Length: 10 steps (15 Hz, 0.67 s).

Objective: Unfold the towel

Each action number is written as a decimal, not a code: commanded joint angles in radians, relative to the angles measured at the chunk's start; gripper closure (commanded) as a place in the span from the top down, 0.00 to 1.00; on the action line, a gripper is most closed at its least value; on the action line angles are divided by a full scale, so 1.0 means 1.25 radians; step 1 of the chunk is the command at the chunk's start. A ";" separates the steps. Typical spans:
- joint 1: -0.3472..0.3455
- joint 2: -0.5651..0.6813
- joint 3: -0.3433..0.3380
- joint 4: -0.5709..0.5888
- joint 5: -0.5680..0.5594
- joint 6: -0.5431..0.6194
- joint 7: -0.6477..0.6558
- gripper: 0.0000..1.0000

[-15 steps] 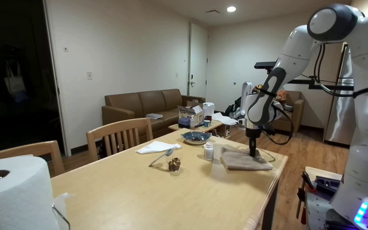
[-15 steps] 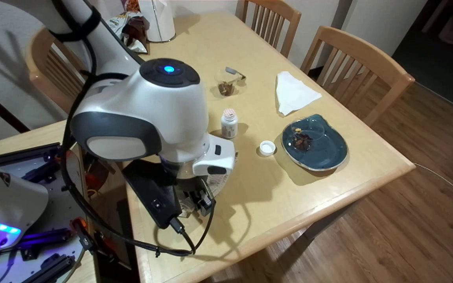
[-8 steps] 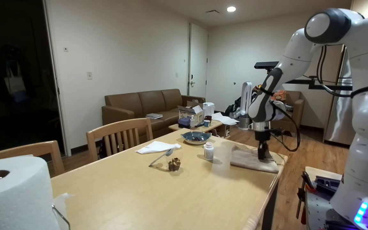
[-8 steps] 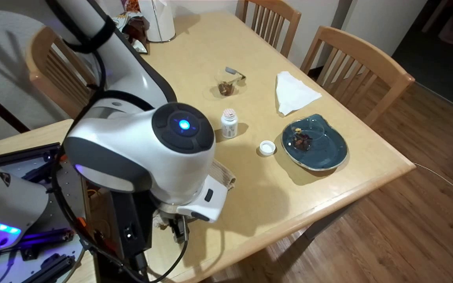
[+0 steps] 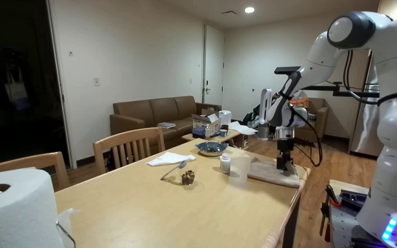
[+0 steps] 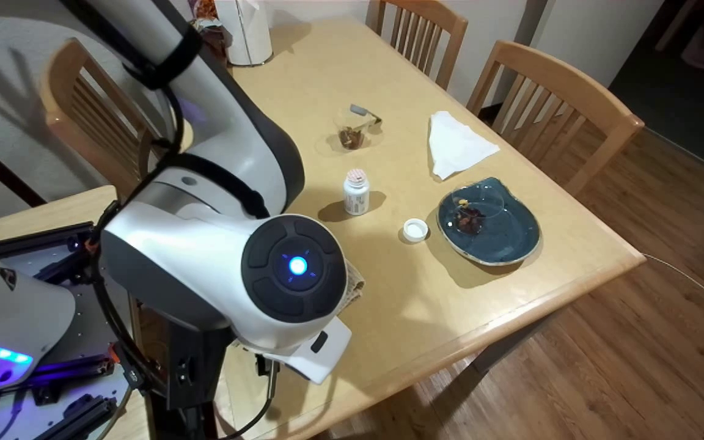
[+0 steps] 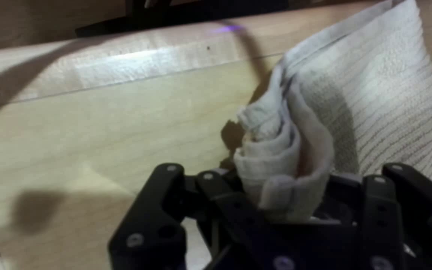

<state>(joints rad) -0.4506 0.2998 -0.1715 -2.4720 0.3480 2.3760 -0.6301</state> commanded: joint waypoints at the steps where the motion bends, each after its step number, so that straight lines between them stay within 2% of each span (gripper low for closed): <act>1: -0.014 0.042 0.010 0.009 0.057 0.004 -0.033 0.00; 5: -0.015 0.039 0.010 0.000 0.084 0.020 -0.036 0.00; 9: -0.009 0.022 0.003 -0.028 0.092 0.077 -0.035 0.00; 10: -0.010 0.009 0.009 -0.032 0.102 0.075 -0.050 0.25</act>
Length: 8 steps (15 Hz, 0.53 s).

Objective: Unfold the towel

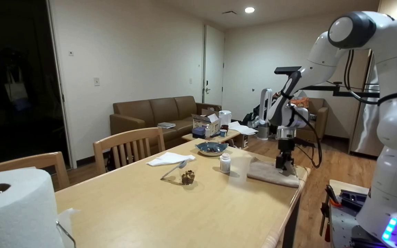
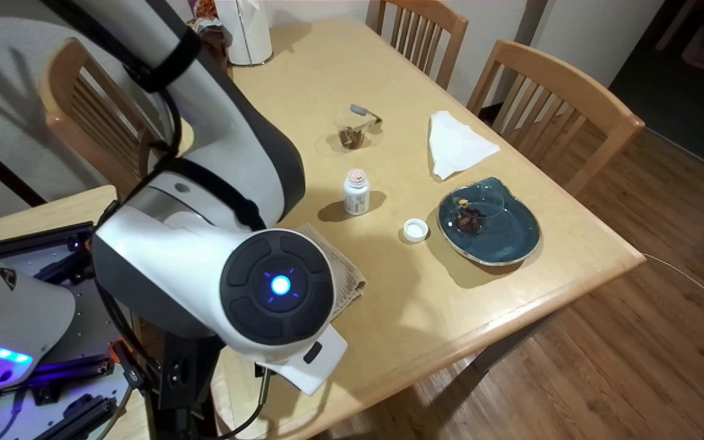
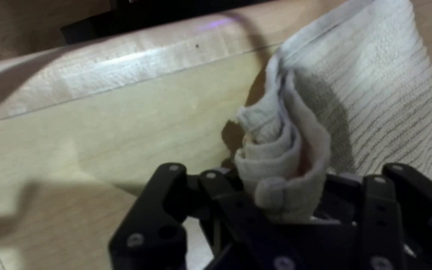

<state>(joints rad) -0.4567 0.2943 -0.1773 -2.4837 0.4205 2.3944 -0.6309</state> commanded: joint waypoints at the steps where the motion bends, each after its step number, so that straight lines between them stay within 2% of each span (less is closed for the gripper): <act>1: -0.003 -0.006 0.020 -0.032 0.045 0.068 -0.071 0.26; 4: 0.018 -0.068 0.035 -0.054 0.028 0.065 -0.126 0.44; 6: 0.040 -0.092 0.032 -0.047 0.005 0.008 -0.098 0.57; 8: 0.070 -0.110 0.021 -0.048 -0.027 0.008 -0.063 0.70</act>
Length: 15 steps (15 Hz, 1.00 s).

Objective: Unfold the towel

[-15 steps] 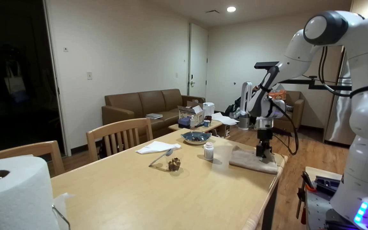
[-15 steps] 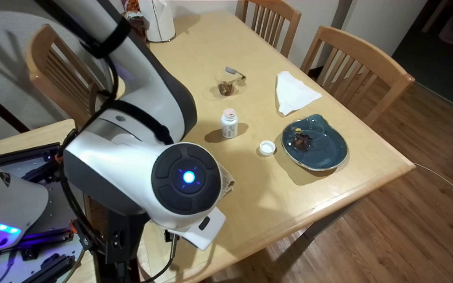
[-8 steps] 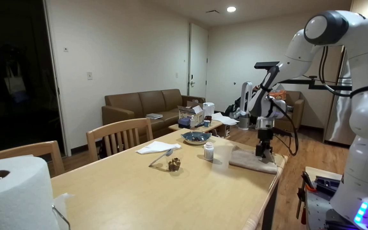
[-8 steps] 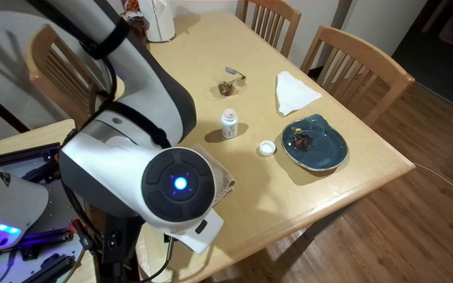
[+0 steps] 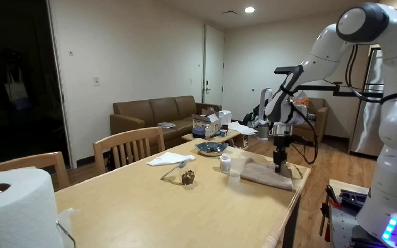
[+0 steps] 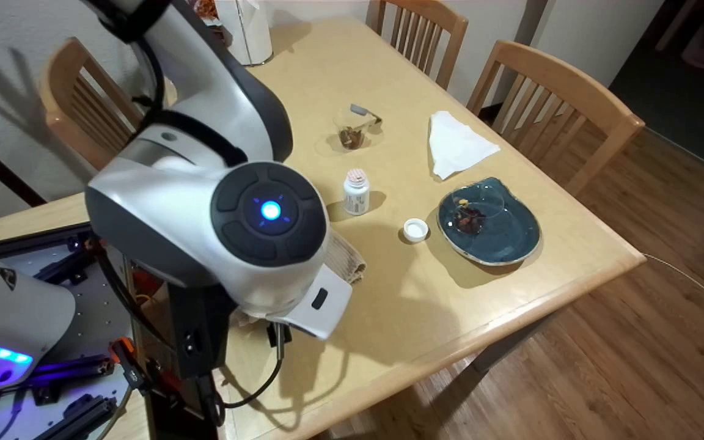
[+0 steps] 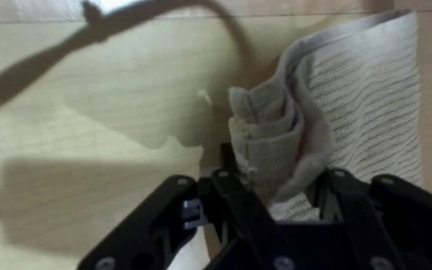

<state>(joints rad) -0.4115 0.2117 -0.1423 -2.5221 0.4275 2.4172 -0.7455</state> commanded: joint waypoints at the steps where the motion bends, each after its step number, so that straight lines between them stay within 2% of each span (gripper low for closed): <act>1: 0.049 -0.039 -0.017 -0.015 -0.062 0.007 0.059 0.76; 4: 0.063 -0.009 -0.037 -0.003 -0.121 0.012 0.112 0.96; 5: 0.062 0.006 -0.044 0.000 -0.141 0.011 0.127 0.98; 8: 0.057 0.020 -0.056 -0.003 -0.181 0.024 0.138 1.00; 11: 0.080 0.013 -0.087 -0.003 -0.336 0.038 0.192 1.00; 13: 0.083 0.004 -0.092 -0.002 -0.404 0.038 0.222 1.00; 14: 0.082 0.009 -0.090 0.000 -0.421 0.036 0.228 0.75; 15: 0.084 0.016 -0.090 0.003 -0.438 0.034 0.235 0.74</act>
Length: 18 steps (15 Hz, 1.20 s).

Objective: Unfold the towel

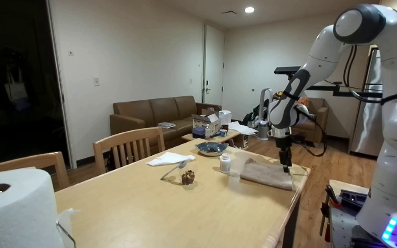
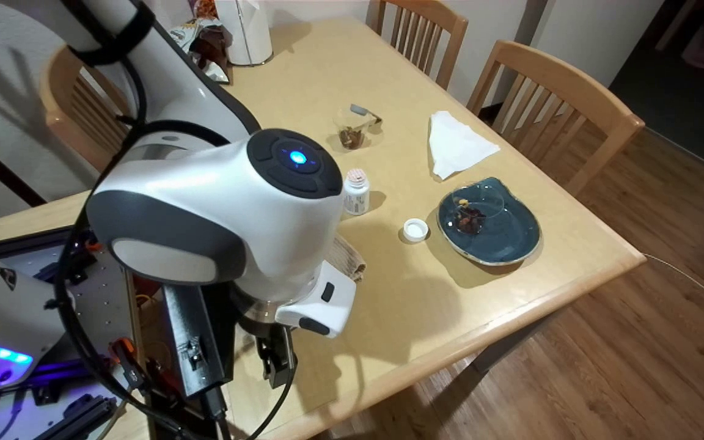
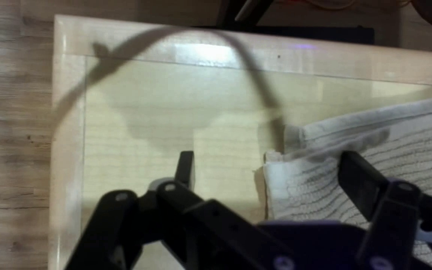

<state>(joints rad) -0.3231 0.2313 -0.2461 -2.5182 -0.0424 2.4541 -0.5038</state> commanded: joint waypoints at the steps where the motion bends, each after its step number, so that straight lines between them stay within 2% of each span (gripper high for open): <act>1: 0.014 0.007 -0.007 0.000 -0.079 0.010 0.046 0.67; 6: 0.014 0.017 -0.002 -0.007 -0.108 0.026 0.038 0.34; 11: 0.005 0.013 0.011 -0.027 -0.076 0.037 0.008 0.03; 12: -0.003 0.010 0.021 -0.032 -0.046 0.023 -0.014 0.01; 14: -0.013 0.015 0.042 -0.023 0.040 -0.072 -0.036 0.04; 18: -0.017 0.030 0.056 -0.022 0.184 -0.128 -0.026 0.04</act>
<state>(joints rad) -0.3277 0.2271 -0.2165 -2.5201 0.0604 2.3276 -0.5204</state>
